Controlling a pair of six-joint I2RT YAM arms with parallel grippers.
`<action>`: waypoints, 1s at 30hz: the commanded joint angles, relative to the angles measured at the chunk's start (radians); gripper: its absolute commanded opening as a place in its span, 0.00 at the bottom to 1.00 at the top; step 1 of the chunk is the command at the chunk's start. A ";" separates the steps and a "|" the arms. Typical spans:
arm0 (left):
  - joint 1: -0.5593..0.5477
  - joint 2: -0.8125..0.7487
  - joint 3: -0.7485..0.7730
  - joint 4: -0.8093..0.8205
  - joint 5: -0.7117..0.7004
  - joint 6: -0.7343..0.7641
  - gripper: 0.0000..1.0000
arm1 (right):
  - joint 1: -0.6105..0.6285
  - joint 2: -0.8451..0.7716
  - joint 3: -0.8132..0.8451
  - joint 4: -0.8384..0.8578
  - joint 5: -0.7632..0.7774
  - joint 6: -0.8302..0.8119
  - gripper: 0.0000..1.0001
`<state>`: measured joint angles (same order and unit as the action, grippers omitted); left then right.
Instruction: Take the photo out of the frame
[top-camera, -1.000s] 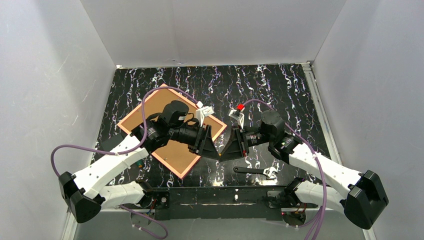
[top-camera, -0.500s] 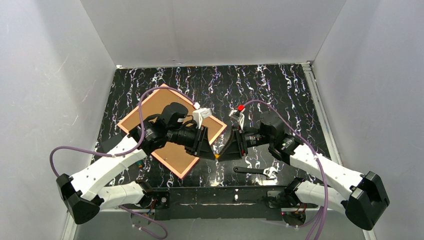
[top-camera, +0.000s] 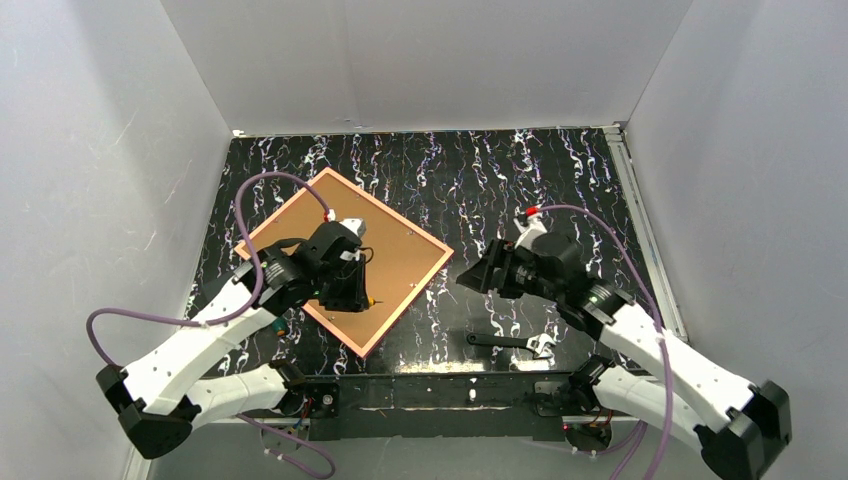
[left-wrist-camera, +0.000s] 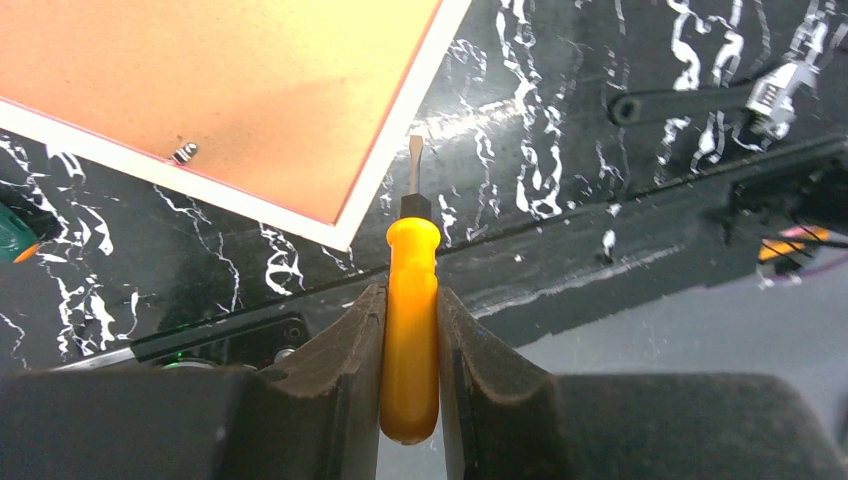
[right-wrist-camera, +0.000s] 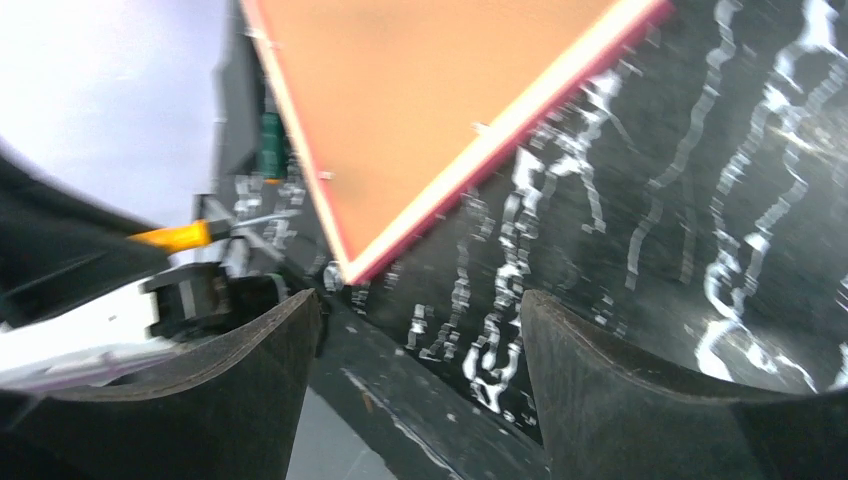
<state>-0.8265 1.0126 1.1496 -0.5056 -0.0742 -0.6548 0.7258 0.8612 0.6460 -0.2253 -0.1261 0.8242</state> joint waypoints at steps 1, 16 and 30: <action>0.004 0.046 -0.037 -0.048 -0.112 -0.025 0.00 | -0.017 0.210 0.128 -0.145 0.062 0.001 0.74; 0.174 0.167 -0.155 0.190 0.176 -0.261 0.00 | -0.094 0.679 0.312 0.011 -0.095 0.139 0.66; 0.195 0.115 -0.361 0.444 0.140 -0.442 0.00 | -0.124 0.871 0.356 0.133 -0.109 0.136 0.65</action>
<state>-0.6350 1.1423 0.7818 -0.0246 0.0971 -1.0981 0.6109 1.6913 0.9474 -0.1482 -0.2153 0.9878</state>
